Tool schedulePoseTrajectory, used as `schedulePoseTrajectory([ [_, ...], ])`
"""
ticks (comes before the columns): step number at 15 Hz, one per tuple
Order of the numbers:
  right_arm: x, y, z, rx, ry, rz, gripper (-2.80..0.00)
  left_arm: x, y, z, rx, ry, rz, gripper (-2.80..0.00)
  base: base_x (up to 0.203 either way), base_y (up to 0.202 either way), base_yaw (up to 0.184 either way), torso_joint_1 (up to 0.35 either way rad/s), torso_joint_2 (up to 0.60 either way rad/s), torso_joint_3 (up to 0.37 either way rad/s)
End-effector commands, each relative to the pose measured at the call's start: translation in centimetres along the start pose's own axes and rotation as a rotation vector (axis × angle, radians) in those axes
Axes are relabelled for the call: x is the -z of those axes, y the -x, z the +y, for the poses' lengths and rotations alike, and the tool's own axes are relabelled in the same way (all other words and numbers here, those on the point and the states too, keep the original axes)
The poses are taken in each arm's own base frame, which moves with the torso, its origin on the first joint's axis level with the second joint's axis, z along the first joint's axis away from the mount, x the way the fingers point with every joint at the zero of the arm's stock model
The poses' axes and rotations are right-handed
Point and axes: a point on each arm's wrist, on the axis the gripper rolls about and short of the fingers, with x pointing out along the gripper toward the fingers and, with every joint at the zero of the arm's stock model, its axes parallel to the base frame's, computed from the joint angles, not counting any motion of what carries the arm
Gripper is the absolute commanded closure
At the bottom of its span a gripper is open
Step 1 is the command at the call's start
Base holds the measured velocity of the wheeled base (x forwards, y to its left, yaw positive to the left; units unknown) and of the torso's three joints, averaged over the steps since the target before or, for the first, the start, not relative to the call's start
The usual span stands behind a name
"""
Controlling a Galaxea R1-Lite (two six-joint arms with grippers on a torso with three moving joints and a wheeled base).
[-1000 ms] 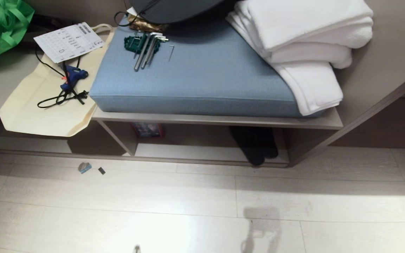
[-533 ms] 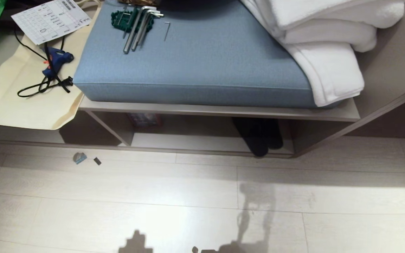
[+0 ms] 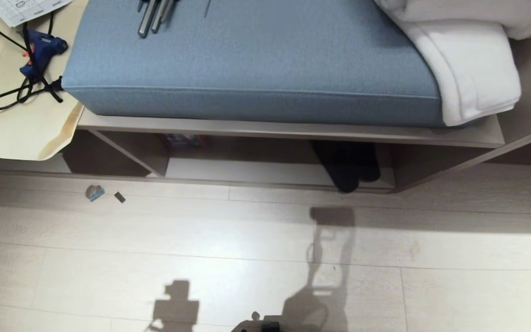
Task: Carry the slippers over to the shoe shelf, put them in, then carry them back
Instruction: Pick up the slippers in the shoe cabinet
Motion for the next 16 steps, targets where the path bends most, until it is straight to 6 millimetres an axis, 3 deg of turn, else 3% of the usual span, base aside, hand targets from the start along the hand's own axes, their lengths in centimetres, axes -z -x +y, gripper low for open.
schedulePoseTrajectory([
  [1, 0.0, -0.01, 0.0, -0.001, 0.001, 0.002, 0.0, 0.0, -0.01, 0.0, 0.0, 0.0, 0.001, 0.0, 0.0, 0.0, 0.0, 0.002, 0.0, -0.195],
  [16, 0.0, -0.01, 0.0, -0.001, 0.001, 0.002, 0.0, 0.0, -0.01, 0.0, 0.0, 0.001, 0.001, 0.0, 0.0, 0.0, 0.0, 0.002, 0.0, -0.198],
])
